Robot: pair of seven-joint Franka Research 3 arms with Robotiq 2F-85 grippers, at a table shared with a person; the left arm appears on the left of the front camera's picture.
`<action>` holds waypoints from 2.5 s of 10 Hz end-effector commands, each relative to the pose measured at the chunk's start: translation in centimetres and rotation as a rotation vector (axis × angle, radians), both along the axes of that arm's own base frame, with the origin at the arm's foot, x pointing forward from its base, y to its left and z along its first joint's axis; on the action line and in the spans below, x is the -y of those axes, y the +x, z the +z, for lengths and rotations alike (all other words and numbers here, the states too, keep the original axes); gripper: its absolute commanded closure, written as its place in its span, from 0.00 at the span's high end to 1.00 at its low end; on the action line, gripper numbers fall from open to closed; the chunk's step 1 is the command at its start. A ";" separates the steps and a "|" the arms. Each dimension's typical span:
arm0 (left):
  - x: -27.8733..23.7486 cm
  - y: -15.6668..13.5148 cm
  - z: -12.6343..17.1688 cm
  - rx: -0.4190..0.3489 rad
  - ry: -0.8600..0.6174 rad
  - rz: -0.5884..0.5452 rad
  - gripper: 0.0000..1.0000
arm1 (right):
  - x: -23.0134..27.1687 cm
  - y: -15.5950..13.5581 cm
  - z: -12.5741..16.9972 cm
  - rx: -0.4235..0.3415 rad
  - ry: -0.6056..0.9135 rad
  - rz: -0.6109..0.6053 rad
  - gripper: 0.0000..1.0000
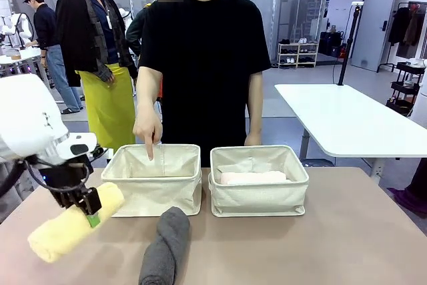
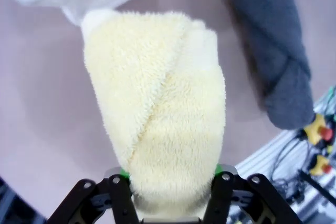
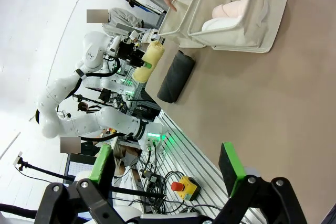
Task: Divide the towels into two baskets.
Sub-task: Pick up one hotel-folded towel from the bottom of the table and place it in the Fabric basket indicated by the person.
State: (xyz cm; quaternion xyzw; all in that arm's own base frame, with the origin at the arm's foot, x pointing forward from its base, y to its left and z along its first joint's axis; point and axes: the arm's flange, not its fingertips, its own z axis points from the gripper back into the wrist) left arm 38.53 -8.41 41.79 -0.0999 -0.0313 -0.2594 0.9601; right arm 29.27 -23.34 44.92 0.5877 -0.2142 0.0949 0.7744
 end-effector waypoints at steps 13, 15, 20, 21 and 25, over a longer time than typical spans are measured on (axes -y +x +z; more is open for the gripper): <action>9.9 4.2 12.3 0.314 0.202 -0.908 0.58 | -0.1 -0.2 0.4 0.005 0.008 0.001 1.00; 9.8 6.7 12.6 0.380 0.314 -1.097 0.58 | -0.1 -0.2 0.4 0.005 0.008 0.001 1.00; 9.8 14.5 9.4 0.428 0.284 -1.285 0.58 | -0.1 -0.2 0.4 0.005 0.008 0.001 1.00; 10.4 15.9 8.7 0.439 0.268 -1.247 0.58 | -0.1 -0.2 0.4 0.005 0.008 0.001 1.00; 12.0 21.0 4.0 0.410 0.238 -1.122 0.58 | -0.1 -0.2 0.4 0.005 0.008 0.001 1.00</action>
